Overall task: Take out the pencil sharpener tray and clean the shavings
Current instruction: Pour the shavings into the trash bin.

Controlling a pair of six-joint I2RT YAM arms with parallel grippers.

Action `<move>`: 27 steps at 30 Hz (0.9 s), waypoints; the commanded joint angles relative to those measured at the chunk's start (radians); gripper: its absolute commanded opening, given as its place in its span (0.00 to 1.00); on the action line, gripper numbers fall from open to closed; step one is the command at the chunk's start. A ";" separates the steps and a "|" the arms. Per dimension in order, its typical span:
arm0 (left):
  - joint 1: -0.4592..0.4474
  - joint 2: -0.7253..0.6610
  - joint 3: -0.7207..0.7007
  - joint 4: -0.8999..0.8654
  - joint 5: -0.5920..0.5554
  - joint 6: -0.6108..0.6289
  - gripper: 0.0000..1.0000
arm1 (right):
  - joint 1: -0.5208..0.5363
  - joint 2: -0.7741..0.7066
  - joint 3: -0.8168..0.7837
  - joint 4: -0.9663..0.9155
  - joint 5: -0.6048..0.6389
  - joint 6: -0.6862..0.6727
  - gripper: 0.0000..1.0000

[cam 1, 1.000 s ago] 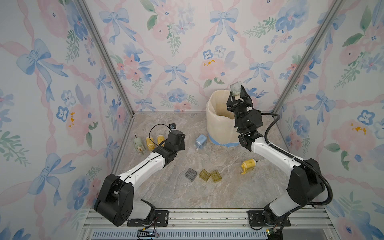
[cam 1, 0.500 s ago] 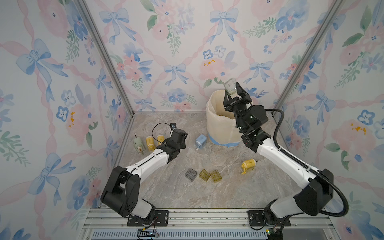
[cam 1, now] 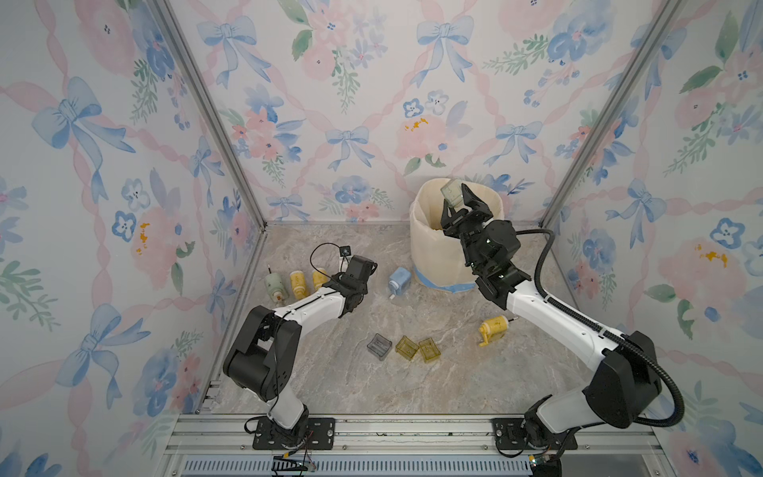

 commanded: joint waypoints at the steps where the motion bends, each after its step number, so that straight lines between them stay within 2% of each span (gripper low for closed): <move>1: 0.017 0.028 -0.001 0.049 -0.032 -0.019 0.00 | -0.013 -0.009 -0.008 0.040 0.014 0.201 0.33; 6: 0.060 0.058 -0.034 0.107 0.003 -0.038 0.00 | -0.010 -0.004 -0.008 0.077 -0.019 0.150 0.34; 9: 0.076 0.059 -0.063 0.150 0.025 -0.043 0.00 | -0.017 -0.014 0.005 0.100 -0.050 0.042 0.34; 12: 0.082 0.068 -0.078 0.177 0.029 -0.053 0.00 | -0.042 0.006 0.045 0.088 -0.134 -0.068 0.35; 19: 0.082 0.094 -0.087 0.230 0.042 -0.046 0.00 | -0.054 0.092 0.092 0.097 -0.321 -0.209 0.35; 27: 0.082 0.130 -0.092 0.262 0.043 -0.026 0.00 | -0.074 0.090 0.138 -0.028 -0.478 -0.505 0.35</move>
